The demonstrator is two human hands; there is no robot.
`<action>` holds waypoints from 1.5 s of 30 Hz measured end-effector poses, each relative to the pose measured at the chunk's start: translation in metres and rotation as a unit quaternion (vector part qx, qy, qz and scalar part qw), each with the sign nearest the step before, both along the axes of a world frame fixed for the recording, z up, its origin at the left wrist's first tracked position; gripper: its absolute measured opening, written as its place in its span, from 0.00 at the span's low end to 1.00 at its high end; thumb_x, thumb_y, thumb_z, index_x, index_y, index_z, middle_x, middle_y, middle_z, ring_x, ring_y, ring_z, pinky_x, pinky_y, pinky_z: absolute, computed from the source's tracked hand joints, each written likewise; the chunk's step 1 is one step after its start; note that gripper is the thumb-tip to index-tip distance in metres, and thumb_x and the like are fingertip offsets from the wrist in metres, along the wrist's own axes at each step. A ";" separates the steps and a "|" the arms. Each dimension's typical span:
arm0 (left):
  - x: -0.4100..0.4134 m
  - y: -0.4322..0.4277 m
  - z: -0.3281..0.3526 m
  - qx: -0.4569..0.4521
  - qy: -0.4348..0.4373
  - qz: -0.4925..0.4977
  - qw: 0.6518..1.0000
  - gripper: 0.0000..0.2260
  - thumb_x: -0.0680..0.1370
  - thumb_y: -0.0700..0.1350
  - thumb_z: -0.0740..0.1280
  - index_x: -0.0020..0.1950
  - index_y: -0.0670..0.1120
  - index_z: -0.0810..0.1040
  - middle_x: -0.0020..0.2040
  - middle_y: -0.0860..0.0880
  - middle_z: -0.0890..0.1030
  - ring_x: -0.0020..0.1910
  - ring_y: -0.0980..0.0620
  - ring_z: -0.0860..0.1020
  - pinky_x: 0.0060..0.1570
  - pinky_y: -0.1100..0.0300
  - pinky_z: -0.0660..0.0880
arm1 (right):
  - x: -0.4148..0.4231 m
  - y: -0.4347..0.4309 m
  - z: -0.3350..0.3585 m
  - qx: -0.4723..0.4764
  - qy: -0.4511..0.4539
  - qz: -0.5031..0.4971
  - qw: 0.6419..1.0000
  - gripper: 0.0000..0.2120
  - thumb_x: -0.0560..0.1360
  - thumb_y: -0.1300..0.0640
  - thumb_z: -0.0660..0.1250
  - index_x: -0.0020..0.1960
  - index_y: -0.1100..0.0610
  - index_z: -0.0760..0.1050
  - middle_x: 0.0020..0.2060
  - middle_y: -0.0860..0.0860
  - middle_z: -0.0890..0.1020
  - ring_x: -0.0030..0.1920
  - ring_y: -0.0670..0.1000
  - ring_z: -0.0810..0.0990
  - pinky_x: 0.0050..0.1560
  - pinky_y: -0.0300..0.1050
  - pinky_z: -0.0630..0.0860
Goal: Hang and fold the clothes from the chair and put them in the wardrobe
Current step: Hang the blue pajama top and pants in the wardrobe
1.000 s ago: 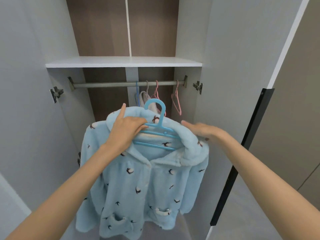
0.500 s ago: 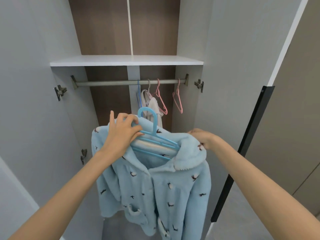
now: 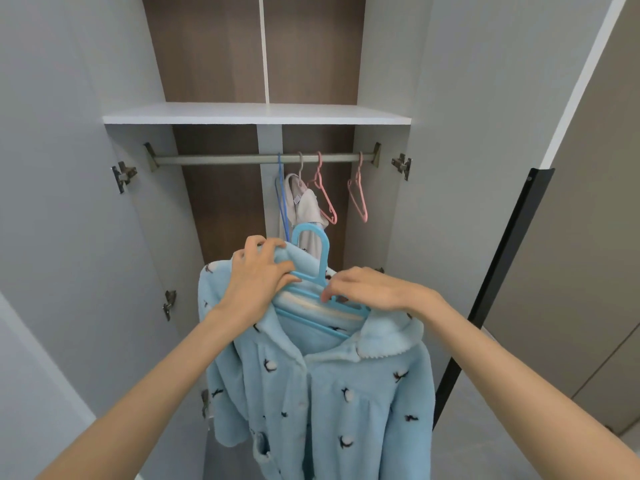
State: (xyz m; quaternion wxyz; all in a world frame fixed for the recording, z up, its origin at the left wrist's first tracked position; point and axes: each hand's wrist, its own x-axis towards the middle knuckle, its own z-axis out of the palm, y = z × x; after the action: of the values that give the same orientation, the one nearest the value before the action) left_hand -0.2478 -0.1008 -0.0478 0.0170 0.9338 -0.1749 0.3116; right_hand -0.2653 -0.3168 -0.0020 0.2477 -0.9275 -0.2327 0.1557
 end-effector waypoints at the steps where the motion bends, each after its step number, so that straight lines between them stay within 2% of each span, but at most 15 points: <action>1: -0.001 -0.001 -0.002 0.006 0.007 0.003 1.000 0.07 0.70 0.51 0.74 0.35 0.51 0.81 0.58 0.45 0.78 0.55 0.35 0.72 0.43 0.46 0.70 | 0.000 0.001 -0.005 -0.029 -0.029 0.010 0.999 0.13 0.80 0.48 0.58 0.39 0.51 0.72 0.39 0.48 0.76 0.40 0.50 0.73 0.43 0.47 0.70; 3: -0.003 -0.004 -0.003 0.020 0.014 0.010 1.000 0.07 0.71 0.53 0.73 0.36 0.51 0.82 0.61 0.45 0.77 0.56 0.35 0.72 0.44 0.45 0.70 | 0.000 0.005 -0.018 -0.079 -0.102 0.011 0.992 0.15 0.82 0.49 0.57 0.37 0.50 0.62 0.37 0.50 0.74 0.37 0.51 0.71 0.39 0.49 0.68; 7: -0.001 0.004 0.007 0.036 0.118 0.008 0.992 0.16 0.76 0.61 0.61 0.47 0.53 0.82 0.65 0.53 0.75 0.58 0.44 0.72 0.51 0.51 0.65 | -0.001 0.006 -0.034 -0.104 -0.178 -0.016 0.978 0.09 0.83 0.48 0.52 0.48 0.51 0.66 0.50 0.53 0.80 0.49 0.57 0.77 0.46 0.53 0.75; 12: 0.000 0.015 0.031 0.002 0.240 -0.014 0.971 0.20 0.79 0.61 0.57 0.64 0.52 0.72 0.39 0.52 0.76 0.43 0.46 0.75 0.40 0.55 0.65 | -0.005 0.007 -0.035 -0.146 -0.278 0.008 0.949 0.10 0.83 0.47 0.51 0.53 0.51 0.67 0.52 0.50 0.77 0.52 0.56 0.73 0.39 0.47 0.64; 14: 0.007 0.010 0.036 0.053 0.267 0.018 0.962 0.17 0.80 0.57 0.61 0.66 0.52 0.72 0.42 0.51 0.76 0.48 0.45 0.75 0.45 0.55 0.67 | -0.007 0.012 -0.033 -0.168 -0.324 0.021 0.931 0.14 0.83 0.46 0.51 0.59 0.52 0.69 0.55 0.50 0.73 0.53 0.55 0.70 0.37 0.47 0.64; 17: 0.022 0.017 0.035 0.045 0.341 0.033 0.938 0.16 0.75 0.52 0.70 0.62 0.54 0.77 0.56 0.52 0.79 0.53 0.47 0.77 0.53 0.54 0.74 | -0.006 0.014 -0.035 -0.184 -0.370 0.027 0.910 0.16 0.83 0.45 0.51 0.63 0.51 0.70 0.61 0.50 0.71 0.51 0.57 0.72 0.36 0.46 0.64; 21: 0.032 0.036 0.025 -0.022 0.332 0.006 0.943 0.03 0.76 0.50 0.69 0.48 0.57 0.82 0.48 0.52 0.82 0.45 0.49 0.79 0.49 0.51 0.77 | 0.000 -0.005 -0.036 -0.221 -0.357 0.006 0.907 0.16 0.83 0.44 0.47 0.64 0.48 0.66 0.54 0.49 0.78 0.43 0.59 0.78 0.35 0.45 0.63; 25: 0.038 0.048 0.022 -0.049 0.321 -0.027 0.946 0.06 0.79 0.52 0.65 0.51 0.58 0.81 0.47 0.54 0.82 0.47 0.51 0.79 0.49 0.47 0.77 | 0.009 -0.018 -0.040 -0.245 -0.334 -0.021 0.910 0.17 0.83 0.44 0.46 0.65 0.49 0.65 0.43 0.52 0.79 0.37 0.57 0.73 0.33 0.46 0.63; 28: 0.042 0.047 0.018 -0.054 0.309 -0.004 0.949 0.13 0.78 0.60 0.59 0.51 0.55 0.78 0.47 0.53 0.80 0.50 0.48 0.77 0.51 0.46 0.75 | 0.014 -0.020 -0.041 -0.223 -0.321 -0.029 0.920 0.17 0.83 0.44 0.47 0.63 0.50 0.66 0.51 0.50 0.75 0.40 0.57 0.76 0.35 0.47 0.64; 31: 0.039 0.043 0.015 -0.171 0.289 0.015 0.942 0.25 0.75 0.69 0.53 0.53 0.53 0.78 0.47 0.54 0.80 0.50 0.49 0.76 0.56 0.51 0.71 | 0.016 -0.027 -0.039 -0.209 -0.315 -0.057 0.924 0.15 0.83 0.44 0.46 0.59 0.50 0.67 0.51 0.49 0.75 0.42 0.56 0.76 0.35 0.46 0.62; 34: 0.033 0.039 0.011 -0.283 0.338 0.073 0.895 0.35 0.69 0.77 0.48 0.44 0.48 0.75 0.42 0.51 0.75 0.43 0.49 0.73 0.45 0.55 0.71 | 0.018 -0.030 -0.037 -0.203 -0.329 -0.075 0.919 0.13 0.83 0.44 0.46 0.55 0.51 0.64 0.46 0.49 0.78 0.39 0.53 0.74 0.34 0.46 0.66; 36: 0.034 0.036 0.009 -0.369 0.384 0.081 0.842 0.39 0.70 0.76 0.50 0.47 0.43 0.79 0.49 0.48 0.77 0.51 0.49 0.74 0.47 0.56 0.74 | 0.020 -0.029 -0.036 -0.202 -0.340 -0.078 0.915 0.13 0.83 0.45 0.47 0.57 0.51 0.65 0.45 0.49 0.79 0.39 0.53 0.75 0.35 0.46 0.71; 38: 0.037 0.031 0.009 -0.466 0.403 0.073 0.784 0.30 0.74 0.70 0.58 0.51 0.44 0.80 0.55 0.48 0.77 0.57 0.51 0.74 0.51 0.57 0.74 | 0.021 -0.028 -0.034 -0.199 -0.348 -0.079 0.913 0.14 0.83 0.45 0.47 0.59 0.51 0.65 0.44 0.50 0.79 0.40 0.53 0.76 0.36 0.47 0.74; 41: 0.037 0.020 0.018 -0.595 0.375 0.043 0.710 0.12 0.78 0.56 0.65 0.45 0.47 0.76 0.47 0.50 0.78 0.45 0.56 0.76 0.48 0.60 0.73 | 0.023 -0.030 -0.034 -0.186 -0.355 -0.075 0.913 0.14 0.83 0.45 0.48 0.60 0.51 0.66 0.45 0.50 0.79 0.41 0.53 0.76 0.38 0.47 0.74; 45: 0.043 0.016 0.031 -0.708 0.333 0.013 0.623 0.06 0.79 0.47 0.66 0.46 0.45 0.75 0.46 0.47 0.79 0.42 0.54 0.77 0.40 0.61 0.76 | 0.024 -0.032 -0.038 -0.184 -0.367 -0.074 0.909 0.14 0.83 0.46 0.47 0.58 0.51 0.67 0.45 0.49 0.78 0.42 0.53 0.75 0.36 0.46 0.71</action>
State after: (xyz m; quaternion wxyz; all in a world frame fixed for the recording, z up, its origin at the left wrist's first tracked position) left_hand -0.2052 -0.0848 -0.0169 0.7260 0.6755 0.1291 0.0066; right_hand -0.2413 -0.3484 -0.0404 -0.0188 -0.9630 -0.2048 -0.1740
